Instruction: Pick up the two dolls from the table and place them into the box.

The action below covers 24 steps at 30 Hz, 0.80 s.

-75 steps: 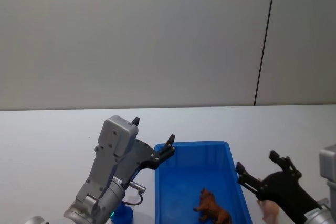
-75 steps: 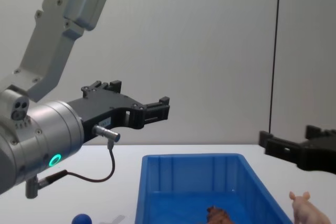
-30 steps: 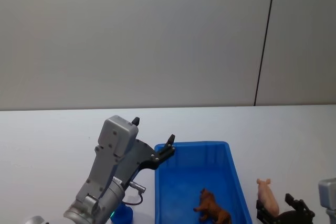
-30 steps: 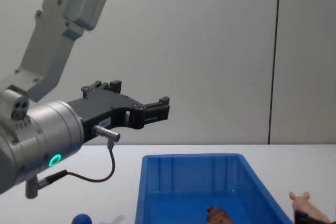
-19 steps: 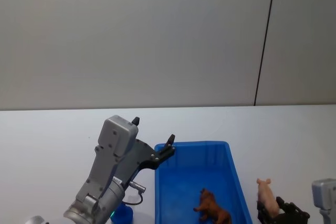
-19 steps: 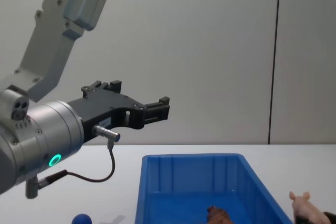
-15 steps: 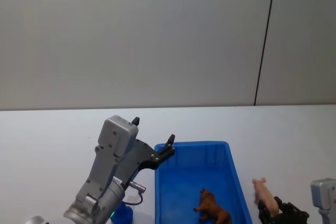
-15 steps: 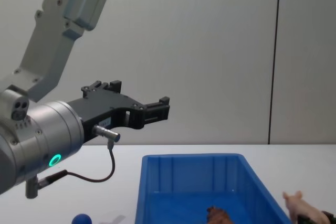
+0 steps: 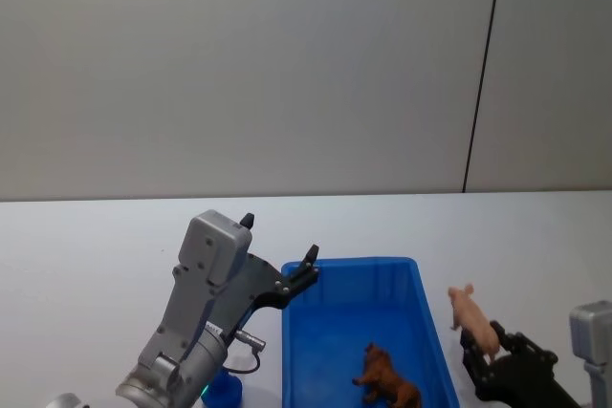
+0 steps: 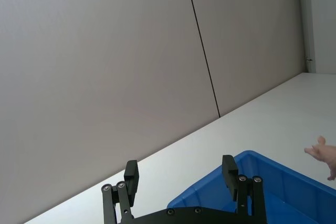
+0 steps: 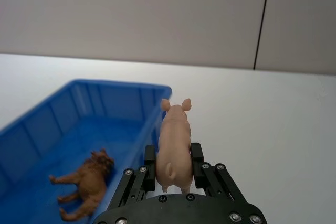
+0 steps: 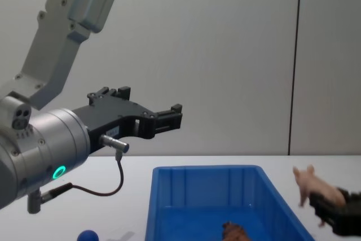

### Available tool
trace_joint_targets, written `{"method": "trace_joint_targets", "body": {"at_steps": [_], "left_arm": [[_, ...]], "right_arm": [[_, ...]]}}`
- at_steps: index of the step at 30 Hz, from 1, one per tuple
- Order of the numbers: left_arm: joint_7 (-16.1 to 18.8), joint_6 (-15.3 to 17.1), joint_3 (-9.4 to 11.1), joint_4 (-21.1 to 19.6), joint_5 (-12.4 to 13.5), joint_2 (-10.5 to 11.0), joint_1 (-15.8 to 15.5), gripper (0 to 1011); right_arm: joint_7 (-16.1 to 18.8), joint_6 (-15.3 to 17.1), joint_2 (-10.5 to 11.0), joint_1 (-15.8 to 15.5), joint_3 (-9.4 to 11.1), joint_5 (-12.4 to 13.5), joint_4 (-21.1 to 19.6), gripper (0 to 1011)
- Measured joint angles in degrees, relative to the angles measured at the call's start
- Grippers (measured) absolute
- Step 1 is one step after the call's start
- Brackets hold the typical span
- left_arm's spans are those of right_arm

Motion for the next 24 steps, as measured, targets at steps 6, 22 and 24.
{"method": "trace_joint_targets", "body": {"at_steps": [6, 22, 24], "left_arm": [[0.00, 0.00, 0.00, 0.00, 0.00, 0.00, 0.00, 1001], [0.00, 0.00, 0.00, 0.00, 0.00, 0.00, 0.00, 1001], [0.00, 0.00, 0.00, 0.00, 0.00, 0.00, 0.00, 1001]], "right_arm": [[2.73, -2.02, 0.05, 0.54, -0.02, -0.14, -1.88, 372], [13.64, -4.44, -1.88, 5.41, -0.98, 1.57, -0.37, 446], [15.09, -4.52, -2.33, 6.35, -1.16, 1.92, 0.64, 489]]}}
